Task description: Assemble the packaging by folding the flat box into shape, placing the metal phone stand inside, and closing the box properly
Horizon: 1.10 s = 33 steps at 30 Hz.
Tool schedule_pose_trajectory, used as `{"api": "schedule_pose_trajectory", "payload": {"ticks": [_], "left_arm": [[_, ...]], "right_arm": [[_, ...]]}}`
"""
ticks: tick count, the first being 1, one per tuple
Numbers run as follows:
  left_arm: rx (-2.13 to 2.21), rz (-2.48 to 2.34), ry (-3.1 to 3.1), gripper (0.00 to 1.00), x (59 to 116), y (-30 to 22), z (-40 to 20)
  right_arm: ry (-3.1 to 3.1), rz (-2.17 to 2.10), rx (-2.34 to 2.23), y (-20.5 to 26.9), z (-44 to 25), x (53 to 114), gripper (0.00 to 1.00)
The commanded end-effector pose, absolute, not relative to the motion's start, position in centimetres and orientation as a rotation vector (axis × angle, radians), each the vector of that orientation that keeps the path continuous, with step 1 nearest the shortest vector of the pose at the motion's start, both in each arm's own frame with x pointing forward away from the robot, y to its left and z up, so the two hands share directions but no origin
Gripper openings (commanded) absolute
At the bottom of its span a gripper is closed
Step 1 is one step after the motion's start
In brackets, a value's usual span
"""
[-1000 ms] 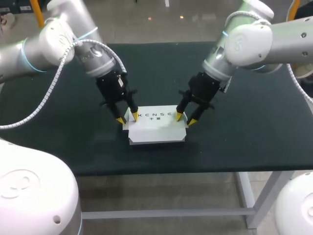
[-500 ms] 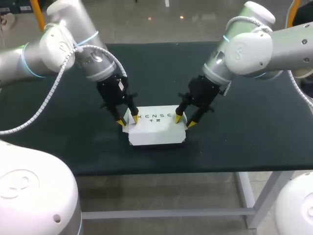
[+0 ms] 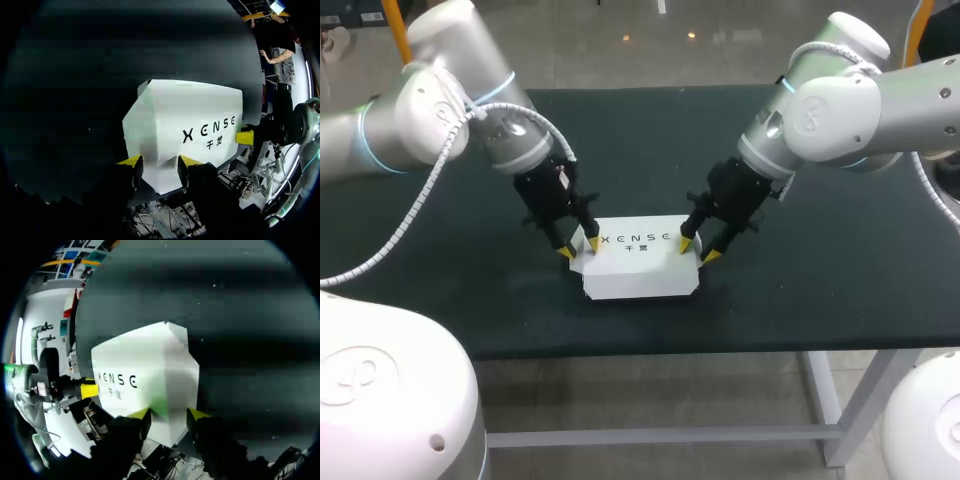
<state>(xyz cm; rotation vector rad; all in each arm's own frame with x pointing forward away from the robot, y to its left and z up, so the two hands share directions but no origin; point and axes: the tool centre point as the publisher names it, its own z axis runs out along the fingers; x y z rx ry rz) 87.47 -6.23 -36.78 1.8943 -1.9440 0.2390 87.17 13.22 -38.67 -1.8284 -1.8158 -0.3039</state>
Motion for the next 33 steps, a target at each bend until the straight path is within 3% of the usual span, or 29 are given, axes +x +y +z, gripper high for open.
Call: {"api": "schedule_pose_trajectory", "payload": {"ticks": [1, 33], "left_arm": [[1.909, 0.267, -1.943, 0.49, 86.92, -5.91, -37.12], [1.857, 0.559, -1.843, 0.45, 86.90, -6.11, -37.75]], "right_arm": [[-1.812, -0.302, -1.825, 13.29, -39.08, 87.36, 0.51], [-1.732, -0.359, -1.795, 13.79, -40.08, 87.43, 0.49]]}}
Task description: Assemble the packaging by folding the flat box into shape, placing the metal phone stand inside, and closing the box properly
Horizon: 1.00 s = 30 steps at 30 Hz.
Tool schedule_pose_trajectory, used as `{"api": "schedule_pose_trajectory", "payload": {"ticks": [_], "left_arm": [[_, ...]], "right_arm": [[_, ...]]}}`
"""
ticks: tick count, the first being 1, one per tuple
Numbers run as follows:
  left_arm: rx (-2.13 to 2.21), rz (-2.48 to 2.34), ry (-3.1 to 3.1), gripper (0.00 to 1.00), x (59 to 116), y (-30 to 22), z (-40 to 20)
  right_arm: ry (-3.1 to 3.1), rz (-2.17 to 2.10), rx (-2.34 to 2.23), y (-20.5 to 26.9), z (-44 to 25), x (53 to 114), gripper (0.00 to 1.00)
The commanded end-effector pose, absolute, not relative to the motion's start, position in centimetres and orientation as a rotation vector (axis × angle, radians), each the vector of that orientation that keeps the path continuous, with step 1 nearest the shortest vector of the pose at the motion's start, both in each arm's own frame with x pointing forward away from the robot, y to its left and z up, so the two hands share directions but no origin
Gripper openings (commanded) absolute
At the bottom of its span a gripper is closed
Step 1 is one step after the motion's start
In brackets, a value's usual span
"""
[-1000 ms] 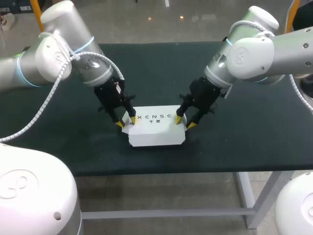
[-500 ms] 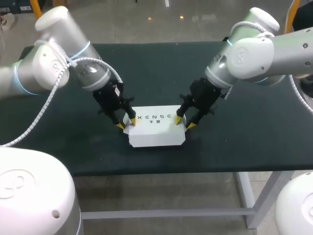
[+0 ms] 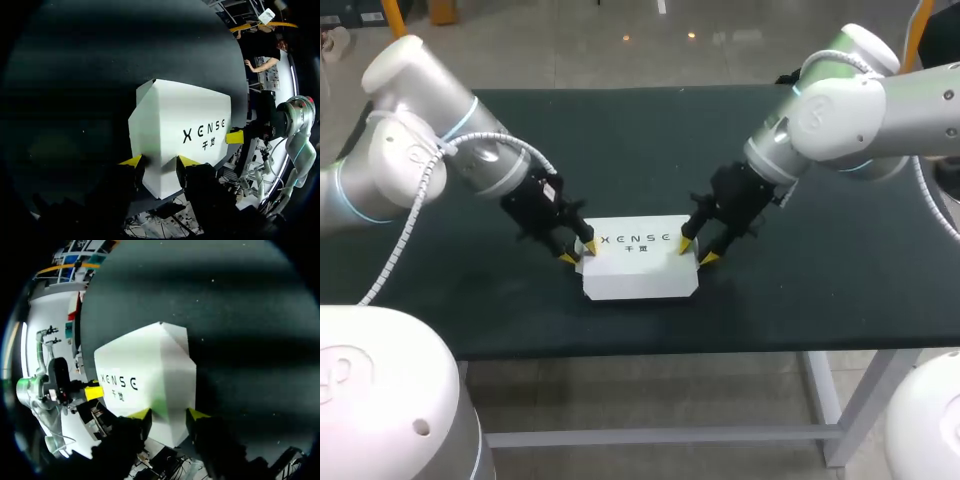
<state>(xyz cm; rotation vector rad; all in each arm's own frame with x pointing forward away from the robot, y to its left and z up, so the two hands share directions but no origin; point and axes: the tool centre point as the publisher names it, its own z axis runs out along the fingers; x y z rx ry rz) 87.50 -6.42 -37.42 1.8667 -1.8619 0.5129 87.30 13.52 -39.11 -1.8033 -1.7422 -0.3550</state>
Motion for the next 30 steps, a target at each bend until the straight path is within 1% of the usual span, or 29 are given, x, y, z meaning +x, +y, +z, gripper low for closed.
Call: {"api": "schedule_pose_trajectory", "payload": {"ticks": [1, 7, 15, 21, 30], "left_arm": [[1.853, 0.567, -1.839, 0.45, 86.89, -6.11, -37.74], [1.841, 0.599, -1.824, 0.47, 86.93, -6.38, -37.58], [1.841, 0.617, -1.817, 0.45, 86.98, -6.53, -37.56], [1.840, 0.626, -1.821, 0.46, 86.73, -6.10, -37.95], [1.819, 0.638, -1.811, 0.45, 87.06, -6.21, -38.28]], "right_arm": [[-1.726, -0.364, -1.793, 13.81, -40.09, 87.43, 0.49], [-1.694, -0.390, -1.794, 14.00, -40.08, 87.35, 0.49], [-1.670, -0.407, -1.807, 14.14, -39.83, 87.20, 0.49], [-1.656, -0.410, -1.810, 13.82, -40.01, 87.21, 0.49], [-1.645, -0.408, -1.808, 13.94, -40.19, 87.15, 0.48]]}}
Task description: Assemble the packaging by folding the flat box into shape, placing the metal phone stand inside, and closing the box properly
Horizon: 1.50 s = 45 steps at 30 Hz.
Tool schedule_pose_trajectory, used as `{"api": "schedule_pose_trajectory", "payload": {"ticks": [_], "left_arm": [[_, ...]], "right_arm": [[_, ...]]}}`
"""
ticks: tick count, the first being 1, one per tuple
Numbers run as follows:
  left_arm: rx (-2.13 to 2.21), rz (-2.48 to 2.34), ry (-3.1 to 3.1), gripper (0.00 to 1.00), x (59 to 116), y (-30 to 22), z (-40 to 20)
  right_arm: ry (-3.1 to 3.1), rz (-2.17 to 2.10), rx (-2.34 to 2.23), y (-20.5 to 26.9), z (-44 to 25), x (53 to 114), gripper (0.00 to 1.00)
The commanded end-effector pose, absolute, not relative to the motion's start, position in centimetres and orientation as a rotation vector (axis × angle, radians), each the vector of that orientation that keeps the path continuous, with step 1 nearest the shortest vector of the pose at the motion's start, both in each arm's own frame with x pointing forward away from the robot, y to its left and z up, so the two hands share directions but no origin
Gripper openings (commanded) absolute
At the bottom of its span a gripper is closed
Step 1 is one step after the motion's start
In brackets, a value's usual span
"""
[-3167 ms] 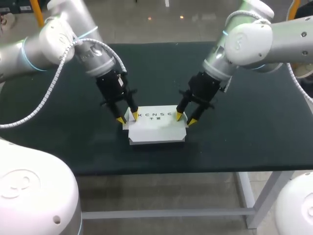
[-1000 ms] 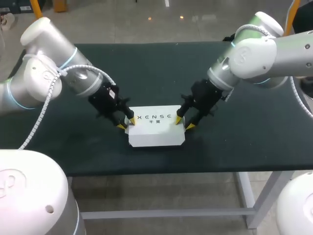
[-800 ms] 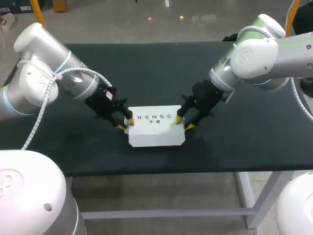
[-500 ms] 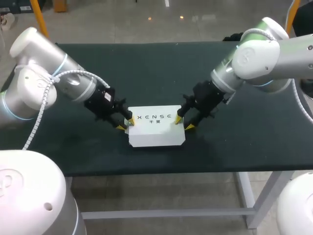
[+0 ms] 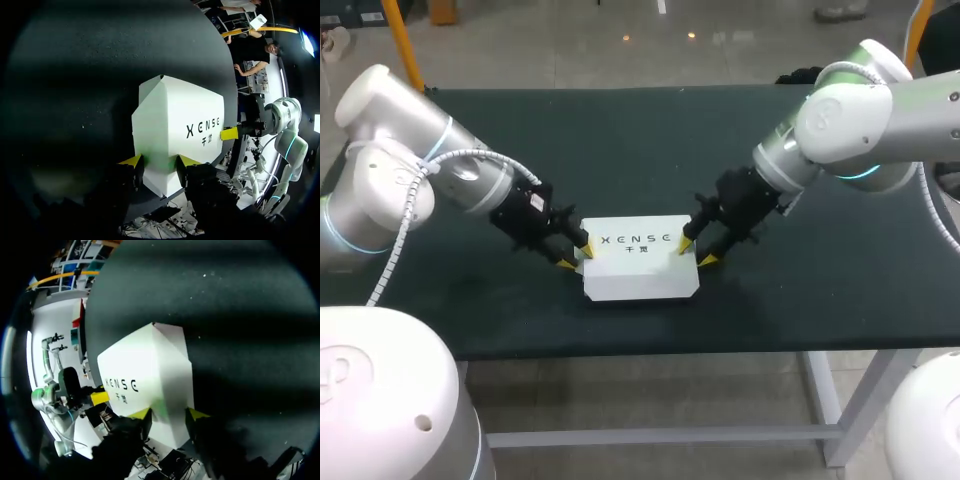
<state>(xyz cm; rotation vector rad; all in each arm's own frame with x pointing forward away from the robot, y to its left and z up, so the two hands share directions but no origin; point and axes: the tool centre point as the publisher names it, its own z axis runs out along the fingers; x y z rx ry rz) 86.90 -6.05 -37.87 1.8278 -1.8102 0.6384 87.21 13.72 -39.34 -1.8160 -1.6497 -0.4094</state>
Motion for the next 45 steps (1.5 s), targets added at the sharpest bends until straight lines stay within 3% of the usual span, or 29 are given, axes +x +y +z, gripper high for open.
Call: {"api": "schedule_pose_trajectory", "payload": {"ticks": [1, 38, 45], "left_arm": [[1.818, 0.639, -1.811, 0.45, 87.1, -6.3, -38.2], [1.803, 0.557, -1.802, 0.46, 86.7, -7.1, -36.7], [1.798, 0.558, -1.800, 0.47, 86.7, -6.9, -37.0]], "right_arm": [[-1.644, -0.408, -1.808, 14.0, -40.2, 87.1, 0.48], [-1.585, -0.342, -1.834, 13.9, -38.6, 87.9, 0.49], [-1.691, -0.449, -1.851, 13.5, -39.1, 88.1, 0.58]]}}
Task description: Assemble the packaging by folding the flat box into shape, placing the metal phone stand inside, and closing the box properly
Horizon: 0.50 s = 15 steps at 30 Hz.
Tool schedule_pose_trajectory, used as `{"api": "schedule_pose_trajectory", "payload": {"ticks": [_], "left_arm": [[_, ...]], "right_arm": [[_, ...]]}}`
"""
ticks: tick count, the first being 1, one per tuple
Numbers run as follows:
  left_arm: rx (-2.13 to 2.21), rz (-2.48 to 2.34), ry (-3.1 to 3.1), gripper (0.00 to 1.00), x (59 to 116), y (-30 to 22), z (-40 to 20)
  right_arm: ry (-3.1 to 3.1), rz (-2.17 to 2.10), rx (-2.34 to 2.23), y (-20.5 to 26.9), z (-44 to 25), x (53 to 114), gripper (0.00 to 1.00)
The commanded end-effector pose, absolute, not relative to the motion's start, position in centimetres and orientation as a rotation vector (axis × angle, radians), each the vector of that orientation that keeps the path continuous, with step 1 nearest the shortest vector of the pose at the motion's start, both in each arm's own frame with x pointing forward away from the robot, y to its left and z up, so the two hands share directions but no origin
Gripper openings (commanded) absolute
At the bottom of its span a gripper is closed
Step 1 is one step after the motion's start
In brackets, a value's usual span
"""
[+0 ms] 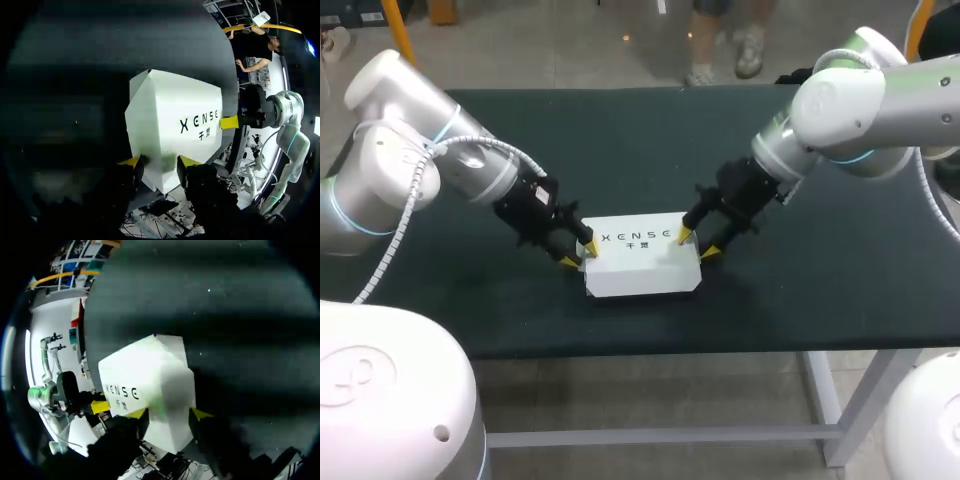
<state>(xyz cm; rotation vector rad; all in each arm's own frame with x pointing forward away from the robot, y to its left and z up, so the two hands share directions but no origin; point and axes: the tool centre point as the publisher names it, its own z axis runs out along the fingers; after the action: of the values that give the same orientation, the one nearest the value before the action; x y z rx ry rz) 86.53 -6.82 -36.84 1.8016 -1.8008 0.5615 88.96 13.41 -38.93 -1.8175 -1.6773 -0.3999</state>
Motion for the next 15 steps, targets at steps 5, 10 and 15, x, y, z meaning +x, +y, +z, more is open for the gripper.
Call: {"api": "schedule_pose_trajectory", "payload": {"ticks": [5, 10, 15], "left_arm": [[1.789, 0.560, -1.799, 0.46, 86.77, -6.85, -37.16], [1.782, 0.561, -1.800, 0.46, 86.89, -6.90, -37.25], [1.778, 0.555, -1.800, 0.46, 86.98, -6.93, -37.38]], "right_arm": [[-1.713, -0.485, -1.838, 13.39, -39.20, 88.23, 0.54], [-1.716, -0.511, -1.812, 13.12, -39.38, 87.82, 0.50], [-1.718, -0.534, -1.790, 12.82, -39.53, 87.39, 0.50]]}}
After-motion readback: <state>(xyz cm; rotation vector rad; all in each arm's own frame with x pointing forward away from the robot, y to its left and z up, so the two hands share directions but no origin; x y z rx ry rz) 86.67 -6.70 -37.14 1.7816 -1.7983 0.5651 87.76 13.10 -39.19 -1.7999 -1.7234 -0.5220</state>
